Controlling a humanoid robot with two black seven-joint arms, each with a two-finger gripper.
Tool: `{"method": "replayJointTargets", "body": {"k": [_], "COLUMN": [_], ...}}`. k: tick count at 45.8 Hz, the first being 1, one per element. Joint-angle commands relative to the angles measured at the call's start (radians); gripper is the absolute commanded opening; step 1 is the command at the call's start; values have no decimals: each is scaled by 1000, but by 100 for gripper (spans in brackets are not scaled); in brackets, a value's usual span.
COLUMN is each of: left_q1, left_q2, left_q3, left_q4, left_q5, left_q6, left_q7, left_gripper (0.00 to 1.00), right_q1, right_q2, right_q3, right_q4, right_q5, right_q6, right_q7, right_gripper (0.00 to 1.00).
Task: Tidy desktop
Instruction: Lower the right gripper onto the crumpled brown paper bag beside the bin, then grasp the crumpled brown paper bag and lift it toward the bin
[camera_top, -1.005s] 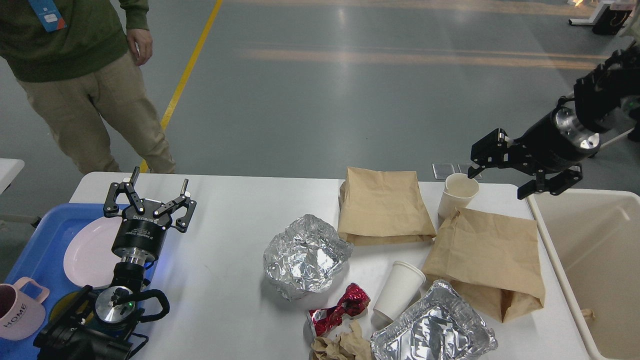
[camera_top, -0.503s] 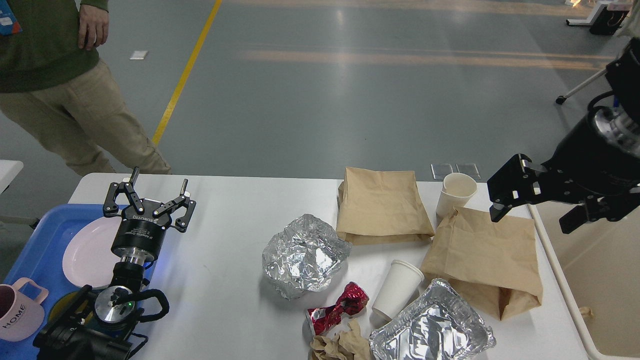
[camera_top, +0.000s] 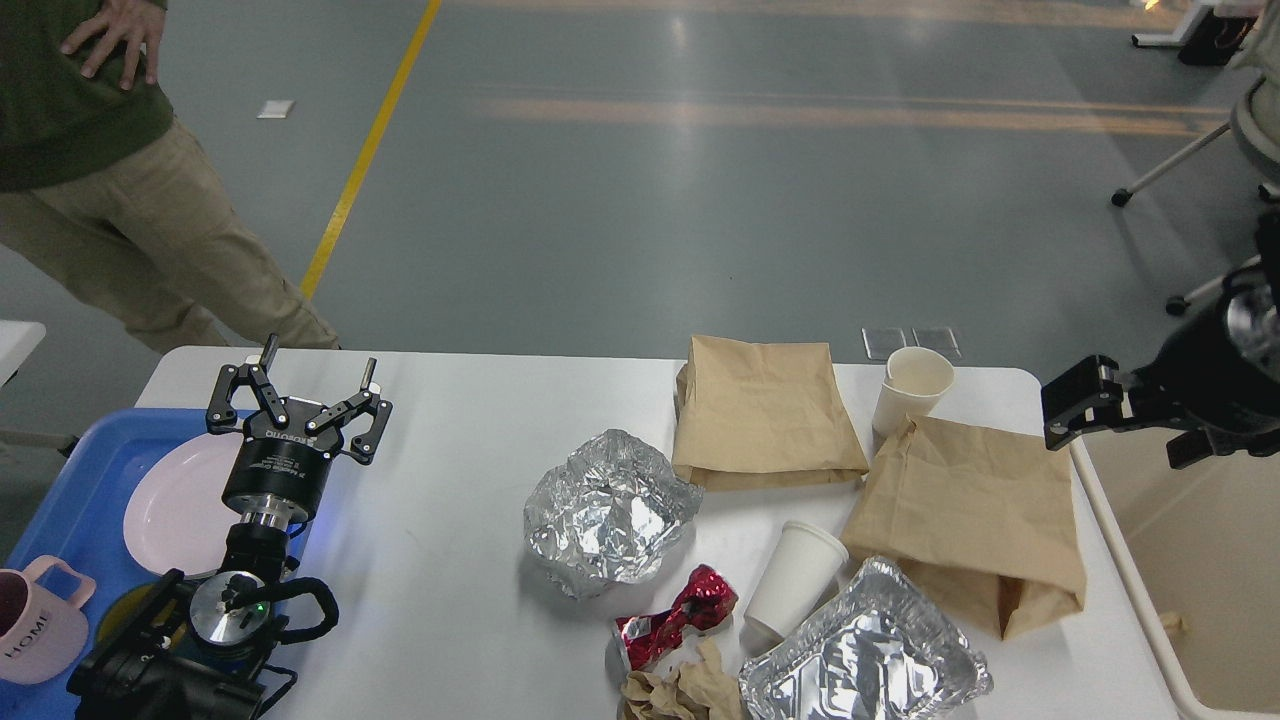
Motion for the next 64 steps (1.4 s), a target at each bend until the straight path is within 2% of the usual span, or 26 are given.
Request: {"method": "replayJointTargets", "body": {"k": [1, 9, 12, 20, 25, 30, 42, 58, 61, 64], "left_q1": [0, 0, 0, 0, 0, 0, 0, 0, 0, 0], "left_q2": [0, 0, 0, 0, 0, 0, 0, 0, 0, 0], "left_q3": [1, 1, 1, 1, 1, 1, 1, 1, 1, 1], "left_q4": [0, 0, 0, 0, 0, 0, 0, 0, 0, 0], "left_q5": [0, 0, 0, 0, 0, 0, 0, 0, 0, 0], "left_q6": [0, 0, 0, 0, 0, 0, 0, 0, 0, 0], "left_q7": [0, 0, 0, 0, 0, 0, 0, 0, 0, 0], "left_gripper": [96, 96, 96, 96, 96, 96, 96, 96, 96, 96], "right_q1": [-208, -513, -674, -918, -1010, -1031, -1046, -1124, -1129, -1141], "right_q2": [-22, -31, -31, -29, -3, 32, 46, 103, 106, 118], "right_q3": [13, 86, 186, 313, 333, 355, 433, 444, 445, 444], "right_q4": [-123, -372, -511, -755, -846, -851, -837, -826, -825, -825], "right_q5": [-40, -33, -33, -33, -33, -33, -2, 27, 49, 50], "right_q6": [-95, -172, -171, -168, -168, -165, -155, -240, -263, -275], "right_q7": [36, 71, 118, 253, 287, 316, 309, 301, 300, 294], "right_gripper": [99, 100, 100, 100, 100, 100, 100, 100, 91, 75]}}
